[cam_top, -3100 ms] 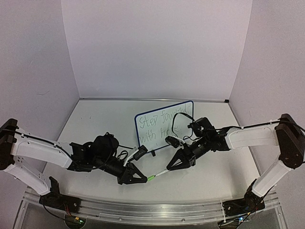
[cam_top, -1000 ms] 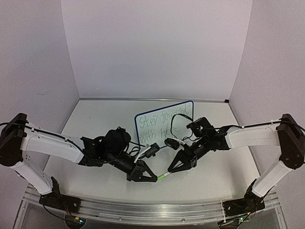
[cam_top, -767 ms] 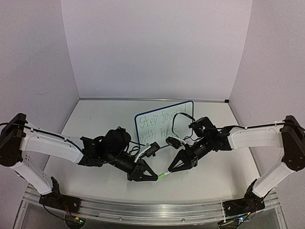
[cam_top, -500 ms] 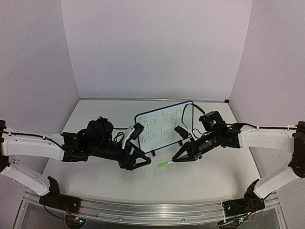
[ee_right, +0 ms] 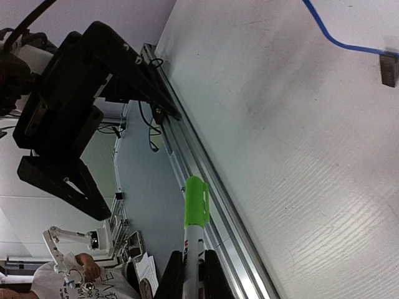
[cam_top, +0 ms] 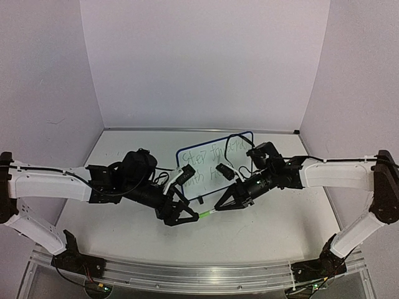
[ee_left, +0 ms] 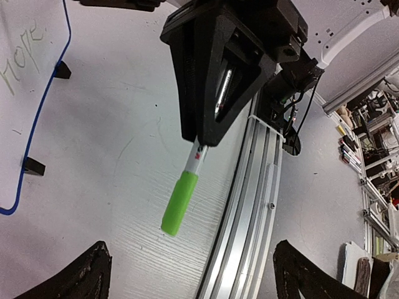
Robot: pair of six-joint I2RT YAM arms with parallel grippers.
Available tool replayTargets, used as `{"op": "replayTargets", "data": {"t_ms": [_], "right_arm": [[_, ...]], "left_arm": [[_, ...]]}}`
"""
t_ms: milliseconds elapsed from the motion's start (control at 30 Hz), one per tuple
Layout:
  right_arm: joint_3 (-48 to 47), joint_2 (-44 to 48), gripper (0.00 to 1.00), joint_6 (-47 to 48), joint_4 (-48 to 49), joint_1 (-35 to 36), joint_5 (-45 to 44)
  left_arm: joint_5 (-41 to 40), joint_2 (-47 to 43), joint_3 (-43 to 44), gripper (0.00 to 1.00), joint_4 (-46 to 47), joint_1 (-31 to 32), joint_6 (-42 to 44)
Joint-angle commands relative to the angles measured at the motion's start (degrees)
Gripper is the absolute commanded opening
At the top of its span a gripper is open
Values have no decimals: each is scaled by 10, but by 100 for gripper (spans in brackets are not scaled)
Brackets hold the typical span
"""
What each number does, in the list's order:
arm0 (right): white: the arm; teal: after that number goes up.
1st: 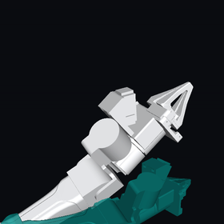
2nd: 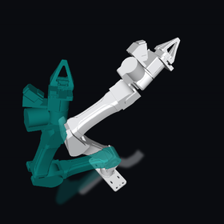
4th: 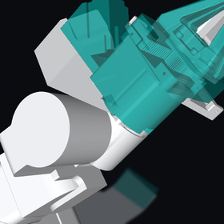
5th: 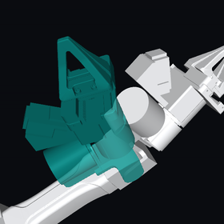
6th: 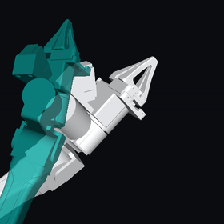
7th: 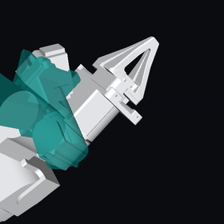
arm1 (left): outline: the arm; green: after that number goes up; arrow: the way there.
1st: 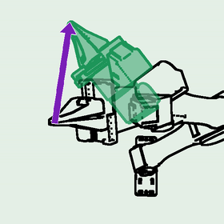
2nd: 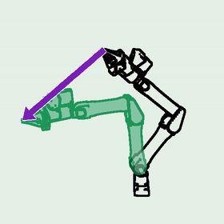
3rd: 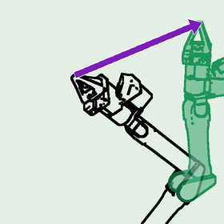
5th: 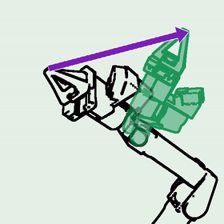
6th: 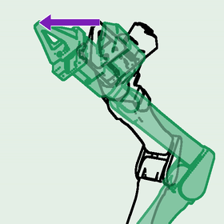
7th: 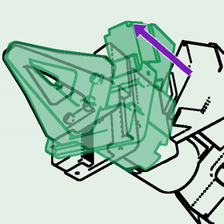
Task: Write a sentence on the whiteboard
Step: Pass from the right arm to the left
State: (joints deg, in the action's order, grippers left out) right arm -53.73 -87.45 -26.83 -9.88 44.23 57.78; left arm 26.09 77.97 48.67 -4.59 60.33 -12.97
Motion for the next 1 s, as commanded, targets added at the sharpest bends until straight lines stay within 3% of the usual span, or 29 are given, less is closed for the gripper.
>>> {"op": "replayTargets", "data": {"t_ms": [0, 133, 200, 267, 467, 533, 600, 700, 767, 833, 967], "right_arm": [[-44, -22, 0, 6, 24, 25, 37], [-51, -26, 0, 3, 32, 28, 57], [-53, -28, 0, 1, 35, 31, 67], [-53, -28, 0, 0, 37, 32, 71], [-47, -32, 0, 4, 37, 31, 65], [-41, -29, 5, 6, 37, 31, 43], [-37, -23, 18, 7, 37, 32, 10], [-24, -6, 52, 4, 36, 27, -43], [-9, 13, 64, -1, 35, 14, -79], [7, 33, 94, -8, 34, -7, -120], [48, 82, 98, -17, 32, -58, -174]], "left_arm": [[42, 29, 46, 90, -19, 7, 39], [52, 47, 55, 89, -26, 11, 45], [59, 55, 56, 82, -25, 12, 44], [66, 64, 59, 70, -24, 13, 39], [81, 67, 52, 16, 0, 15, 24], [78, 62, 46, 3, 3, 16, 19], [74, 55, 40, 0, 0, 16, 15], [65, 38, 27, 0, -25, 15, 4], [42, 16, 12, 0, -49, 13, -11], [7, -10, -11, 0, -74, 4, -29], [-61, -66, -70, 0, -119, -46, -89]]}}
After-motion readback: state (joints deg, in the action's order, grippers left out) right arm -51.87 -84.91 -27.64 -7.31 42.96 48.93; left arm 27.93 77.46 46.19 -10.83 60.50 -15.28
